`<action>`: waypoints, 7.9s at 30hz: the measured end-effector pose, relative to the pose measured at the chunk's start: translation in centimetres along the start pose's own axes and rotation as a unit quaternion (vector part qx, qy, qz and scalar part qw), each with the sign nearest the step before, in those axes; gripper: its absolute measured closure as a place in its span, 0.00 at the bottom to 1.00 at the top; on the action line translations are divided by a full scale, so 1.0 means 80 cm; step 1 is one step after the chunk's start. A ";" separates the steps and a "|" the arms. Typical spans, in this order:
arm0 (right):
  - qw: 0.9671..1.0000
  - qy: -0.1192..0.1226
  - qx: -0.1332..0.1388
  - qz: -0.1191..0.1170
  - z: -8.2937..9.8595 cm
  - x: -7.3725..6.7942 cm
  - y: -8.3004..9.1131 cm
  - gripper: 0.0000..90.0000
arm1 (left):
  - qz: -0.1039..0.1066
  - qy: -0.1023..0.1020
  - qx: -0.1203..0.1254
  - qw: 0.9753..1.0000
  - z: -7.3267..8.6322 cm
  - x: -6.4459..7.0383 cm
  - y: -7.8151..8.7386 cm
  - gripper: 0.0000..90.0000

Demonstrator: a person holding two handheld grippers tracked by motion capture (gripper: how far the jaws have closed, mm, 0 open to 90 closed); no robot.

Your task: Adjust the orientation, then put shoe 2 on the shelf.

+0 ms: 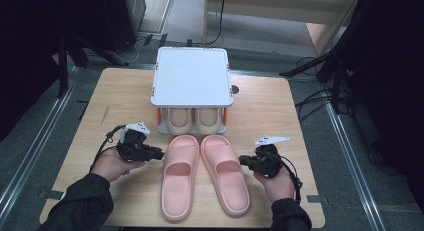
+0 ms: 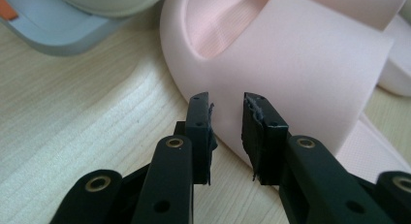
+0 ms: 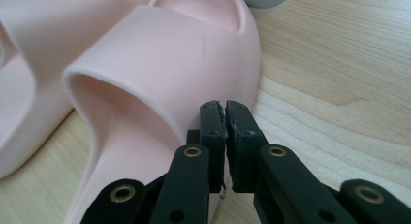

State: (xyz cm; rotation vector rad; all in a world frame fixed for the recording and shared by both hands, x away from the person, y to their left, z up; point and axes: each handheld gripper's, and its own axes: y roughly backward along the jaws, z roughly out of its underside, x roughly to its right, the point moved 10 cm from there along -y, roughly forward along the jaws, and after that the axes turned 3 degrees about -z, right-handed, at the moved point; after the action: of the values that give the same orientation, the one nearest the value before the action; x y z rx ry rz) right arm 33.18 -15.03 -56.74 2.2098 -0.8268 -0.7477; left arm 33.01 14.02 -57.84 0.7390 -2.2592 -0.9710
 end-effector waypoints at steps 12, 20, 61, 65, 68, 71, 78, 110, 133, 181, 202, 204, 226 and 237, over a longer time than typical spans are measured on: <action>1.000 0.001 -0.004 0.003 0.000 -0.002 -0.007 0.96 | 0.005 -0.005 -0.017 1.000 0.003 0.007 -0.009 0.80; 1.000 0.005 -0.011 -0.004 0.001 -0.008 -0.015 0.95 | 0.020 -0.022 -0.027 0.999 0.003 0.024 -0.014 0.79; 0.993 0.010 0.086 -0.078 -0.007 -0.123 0.012 0.62 | 0.001 0.026 0.042 0.999 -0.019 -0.009 0.038 0.49; 0.993 0.010 0.086 -0.077 -0.002 -0.130 0.008 0.59 | 0.004 0.025 0.044 0.999 -0.020 -0.010 0.039 0.48; 0.994 0.012 0.080 -0.072 0.004 -0.133 0.002 0.57 | 0.002 0.027 0.048 0.998 -0.021 -0.012 0.041 0.48; 0.995 0.018 0.074 -0.061 0.008 -0.134 -0.005 0.56 | 0.001 0.031 0.054 0.998 -0.024 -0.015 0.043 0.48; 0.997 0.016 0.065 -0.046 0.012 -0.132 -0.024 0.53 | -0.001 0.029 0.054 0.998 -0.024 -0.015 0.042 0.48; 0.998 0.017 0.056 0.032 -0.021 -0.122 -0.080 0.67 | -0.025 0.053 0.063 0.996 0.008 -0.017 0.064 0.50; 0.999 0.006 0.036 -0.022 -0.015 -0.124 -0.064 0.87 | -0.023 0.053 0.067 0.996 0.005 -0.020 0.064 0.51; 0.948 0.220 -0.054 -0.225 -0.085 -0.157 -0.042 0.87 | -0.053 0.093 0.086 0.990 0.033 -0.043 0.095 0.48; 0.938 0.242 -0.045 -0.243 -0.159 -0.176 0.013 0.87 | -0.066 0.118 0.086 0.987 0.058 -0.042 0.108 0.44; 0.938 0.244 -0.043 -0.243 -0.164 -0.177 0.017 0.87 | -0.064 0.118 0.085 0.987 0.059 -0.042 0.108 0.44; 0.951 0.238 -0.014 -0.198 -0.254 -0.177 0.070 0.87 | -0.050 0.103 0.079 0.990 0.044 -0.040 0.096 0.44; 0.986 0.132 0.011 -0.103 -0.313 -0.137 0.044 0.87 | -0.037 0.089 0.077 0.992 0.030 -0.039 0.086 0.44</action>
State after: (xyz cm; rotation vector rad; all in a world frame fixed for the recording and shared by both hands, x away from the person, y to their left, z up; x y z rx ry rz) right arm 42.23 0.08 -35.60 2.3734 -0.4828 -0.5241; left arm 31.72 21.21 -54.79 0.9445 -2.1792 -0.7376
